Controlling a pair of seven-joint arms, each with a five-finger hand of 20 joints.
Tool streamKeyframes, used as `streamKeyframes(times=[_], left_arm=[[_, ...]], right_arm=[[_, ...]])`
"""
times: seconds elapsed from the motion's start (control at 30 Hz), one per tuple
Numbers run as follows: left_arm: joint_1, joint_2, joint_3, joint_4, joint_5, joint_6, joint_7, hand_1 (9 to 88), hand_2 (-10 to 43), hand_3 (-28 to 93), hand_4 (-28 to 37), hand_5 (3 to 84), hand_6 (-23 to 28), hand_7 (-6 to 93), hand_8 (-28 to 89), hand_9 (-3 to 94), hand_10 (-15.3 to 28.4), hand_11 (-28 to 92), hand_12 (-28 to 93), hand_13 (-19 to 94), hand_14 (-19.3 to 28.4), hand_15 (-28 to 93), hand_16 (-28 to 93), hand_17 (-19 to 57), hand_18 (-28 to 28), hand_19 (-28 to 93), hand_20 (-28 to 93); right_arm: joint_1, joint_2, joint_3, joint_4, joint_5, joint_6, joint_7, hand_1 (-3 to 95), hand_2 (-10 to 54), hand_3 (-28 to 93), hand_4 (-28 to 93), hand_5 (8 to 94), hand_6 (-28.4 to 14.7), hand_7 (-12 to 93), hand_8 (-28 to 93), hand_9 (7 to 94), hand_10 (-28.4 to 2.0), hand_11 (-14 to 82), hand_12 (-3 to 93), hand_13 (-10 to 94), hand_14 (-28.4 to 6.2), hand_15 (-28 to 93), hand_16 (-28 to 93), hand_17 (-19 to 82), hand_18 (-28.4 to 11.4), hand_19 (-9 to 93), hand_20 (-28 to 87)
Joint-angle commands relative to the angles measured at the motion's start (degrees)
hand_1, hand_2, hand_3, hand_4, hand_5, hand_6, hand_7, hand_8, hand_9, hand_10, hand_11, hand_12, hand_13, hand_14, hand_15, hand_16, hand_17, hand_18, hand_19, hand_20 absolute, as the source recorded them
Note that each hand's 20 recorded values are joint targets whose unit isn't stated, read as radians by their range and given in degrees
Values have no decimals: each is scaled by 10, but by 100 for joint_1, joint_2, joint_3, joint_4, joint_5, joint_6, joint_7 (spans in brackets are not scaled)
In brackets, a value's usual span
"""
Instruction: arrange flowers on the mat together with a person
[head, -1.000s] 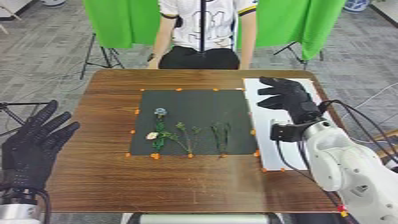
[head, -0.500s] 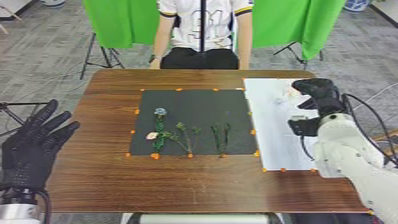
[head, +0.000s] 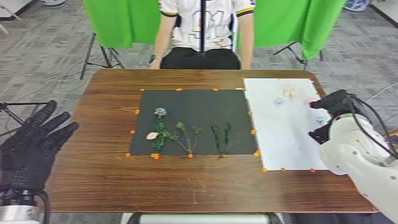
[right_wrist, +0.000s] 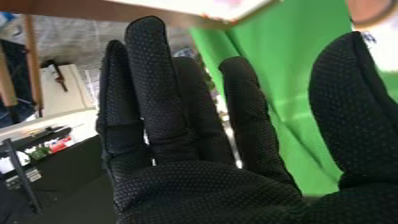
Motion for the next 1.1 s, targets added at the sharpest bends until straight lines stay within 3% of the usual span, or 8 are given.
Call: streamKeyframes(times=[0.03, 0.07, 0.2, 0.3, 0.4, 0.77, 0.97, 1.1], left_arm=[[73, 7, 3, -20, -4, -16, 37, 194, 72, 756, -274, 327, 53, 89, -80, 307, 148, 162, 123, 204, 220, 423, -47, -92, 170, 357, 161], [35, -41, 4, -14, 38, -56, -22, 194, 72, 756, -274, 327, 53, 89, -80, 307, 148, 162, 122, 204, 220, 422, -47, -92, 170, 357, 161], [169, 190, -1, -12, -174, 53, 228, 196, 71, 757, -272, 327, 53, 89, -80, 307, 148, 162, 122, 204, 219, 423, -47, -92, 169, 357, 161], [139, 121, 0, -10, -118, 17, 162, 196, 71, 758, -270, 327, 53, 90, -80, 307, 148, 162, 123, 204, 218, 423, -47, -92, 169, 357, 161], [191, 178, 14, -14, -178, 53, 272, 197, 71, 758, -269, 327, 53, 90, -80, 307, 148, 163, 123, 204, 219, 423, -48, -92, 169, 357, 161], [101, 164, 37, 5, -111, 2, 160, 199, 69, 760, -265, 327, 53, 90, -80, 307, 147, 164, 122, 204, 219, 423, -48, -92, 170, 358, 161], [152, 225, -2, 9, -175, 19, 177, 200, 69, 759, -263, 328, 54, 90, -79, 307, 148, 164, 122, 204, 219, 424, -48, -92, 170, 358, 161], [157, 288, -34, 6, -210, 25, 178, 201, 69, 758, -264, 329, 54, 90, -80, 307, 148, 163, 122, 204, 219, 424, -48, -92, 170, 358, 160]], right_arm=[[462, 18, -521, 430, -395, -507, 206, 380, -78, 718, -247, 518, 1, 124, -117, 527, -187, 105, 138, 583, -169, 526, 84, 275, -250, 730, 27], [454, 35, -546, 449, -420, -562, 247, 394, -87, 728, -255, 520, 2, 126, -118, 530, -184, 107, 137, 588, -162, 522, 84, 277, -247, 731, 18], [485, 74, -690, 563, -448, -615, 272, 414, -94, 736, -268, 521, 8, 131, -121, 537, -181, 109, 137, 591, -154, 516, 88, 281, -243, 729, 2], [542, 68, -789, 667, -423, -768, 290, 425, -95, 742, -274, 526, 12, 136, -121, 542, -183, 110, 137, 592, -154, 512, 88, 282, -242, 724, -4], [623, 90, -917, 771, -340, -838, 83, 445, -95, 745, -279, 534, 15, 141, -124, 545, -183, 108, 136, 594, -155, 507, 86, 284, -241, 720, -7], [1167, 79, -1784, 1110, -590, -680, 103, 490, -95, 729, -282, 607, 36, 156, -134, 616, -138, 121, 132, 638, -122, 458, 91, 317, -218, 691, -14], [1185, 77, -2061, 1181, -947, -246, 171, 601, -95, 599, -282, 806, 45, 184, -16, 845, -78, 57, 258, 763, -54, 386, 256, 368, -181, 699, 8], [1098, 63, -2045, 1157, -1113, -60, 182, 616, -95, 597, -283, 834, 46, 198, 2, 902, -68, 67, 298, 801, -32, 385, 283, 378, -163, 723, 17]])
